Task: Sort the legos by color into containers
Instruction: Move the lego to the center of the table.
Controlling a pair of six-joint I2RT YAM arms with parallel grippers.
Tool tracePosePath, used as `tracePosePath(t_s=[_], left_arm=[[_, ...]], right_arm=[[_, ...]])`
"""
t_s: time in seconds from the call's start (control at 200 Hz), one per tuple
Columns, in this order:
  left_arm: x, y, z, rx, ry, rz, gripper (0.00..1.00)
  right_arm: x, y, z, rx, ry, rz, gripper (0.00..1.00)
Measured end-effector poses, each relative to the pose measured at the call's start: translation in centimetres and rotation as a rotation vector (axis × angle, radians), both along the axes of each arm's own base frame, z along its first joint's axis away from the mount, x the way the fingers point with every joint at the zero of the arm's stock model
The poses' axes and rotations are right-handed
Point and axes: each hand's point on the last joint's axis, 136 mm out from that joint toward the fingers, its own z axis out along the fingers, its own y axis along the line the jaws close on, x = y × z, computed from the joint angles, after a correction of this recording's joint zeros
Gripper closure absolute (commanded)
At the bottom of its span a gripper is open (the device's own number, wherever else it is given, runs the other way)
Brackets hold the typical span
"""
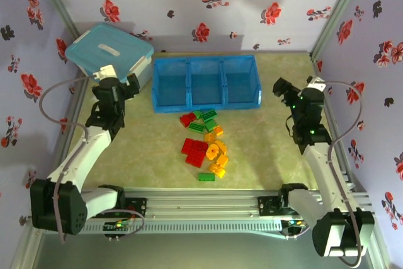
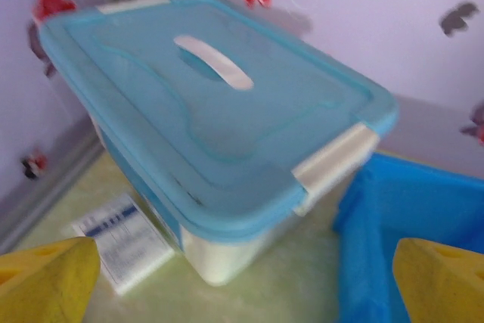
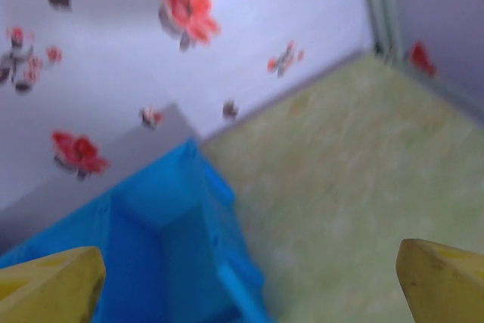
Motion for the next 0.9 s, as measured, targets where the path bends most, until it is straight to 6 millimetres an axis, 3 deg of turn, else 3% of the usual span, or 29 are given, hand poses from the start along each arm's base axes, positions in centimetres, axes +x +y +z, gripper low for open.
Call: tracePosePath(t_s=[0.125,0.275,0.42,0.555,0.9], left_arm=[[-2.3,-3.6,-3.3,-0.014,0.157,-0.104,0.07],[-5.7,-6.2,-6.2,-0.042,0.293,-0.181,0.14],[-8.2,-7.9,-8.2,-0.088,0.365,-0.226,0.18],[-10.1,-9.4,-11.4,-0.113,0.463,-0.250,0.21],[-12.7,-15.0,-16.8,-0.062,0.638,-0.384,0.25]], right_arm=[[-2.6,2.8,-3.2,0.050,0.095,0.079,0.02],[-4.7,4.2,-4.2,0.080,0.141,0.120,0.07],[-5.6,4.9,-5.5,0.077,0.202,0.142,0.11],[-6.2,5.6,-6.9,0.061,0.267,0.162,0.13],[-6.9,8.4,-10.1,0.005,0.397,0.245,0.18]])
